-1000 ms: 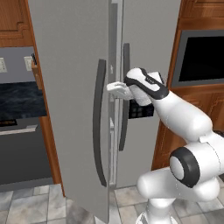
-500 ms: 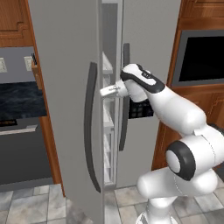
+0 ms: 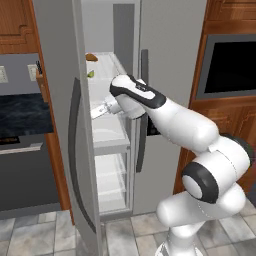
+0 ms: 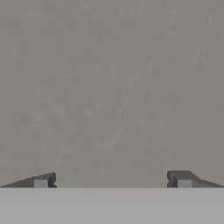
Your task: Take the lemon wedge from the fridge and place it on the plate with fish on the dining counter.
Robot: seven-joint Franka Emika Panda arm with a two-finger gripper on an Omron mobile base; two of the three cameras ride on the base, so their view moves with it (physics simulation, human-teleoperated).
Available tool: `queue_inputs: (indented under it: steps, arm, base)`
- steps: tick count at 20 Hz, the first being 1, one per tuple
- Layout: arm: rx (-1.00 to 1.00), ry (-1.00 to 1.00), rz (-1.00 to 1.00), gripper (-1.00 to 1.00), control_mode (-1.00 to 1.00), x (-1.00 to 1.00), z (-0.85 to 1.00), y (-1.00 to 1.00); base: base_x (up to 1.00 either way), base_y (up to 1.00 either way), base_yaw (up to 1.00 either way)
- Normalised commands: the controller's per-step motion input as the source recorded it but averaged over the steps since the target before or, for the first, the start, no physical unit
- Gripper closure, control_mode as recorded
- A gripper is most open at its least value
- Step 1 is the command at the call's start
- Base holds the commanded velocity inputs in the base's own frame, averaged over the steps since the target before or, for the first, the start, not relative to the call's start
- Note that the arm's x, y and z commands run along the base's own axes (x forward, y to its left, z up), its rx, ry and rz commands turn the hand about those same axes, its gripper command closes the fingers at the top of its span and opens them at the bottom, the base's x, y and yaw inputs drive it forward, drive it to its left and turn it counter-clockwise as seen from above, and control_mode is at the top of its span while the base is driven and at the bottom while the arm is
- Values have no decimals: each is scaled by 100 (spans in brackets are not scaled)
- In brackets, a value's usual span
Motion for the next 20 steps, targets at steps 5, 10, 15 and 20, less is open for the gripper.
queue_inputs:
  steps: [5,10,15,20]
  arm:
    - [-2,-19,0,-100,-100,-16,0,100]
    - [2,0,0,-100,-100,1,-3,33]
    - [0,0,0,-100,-100,0,0,0]
    - [0,5,-32,-100,-100,-51,6,-50]
  base:
    - [0,0,0]
    - [0,0,0]
    - [0,0,0]
    - [0,0,0]
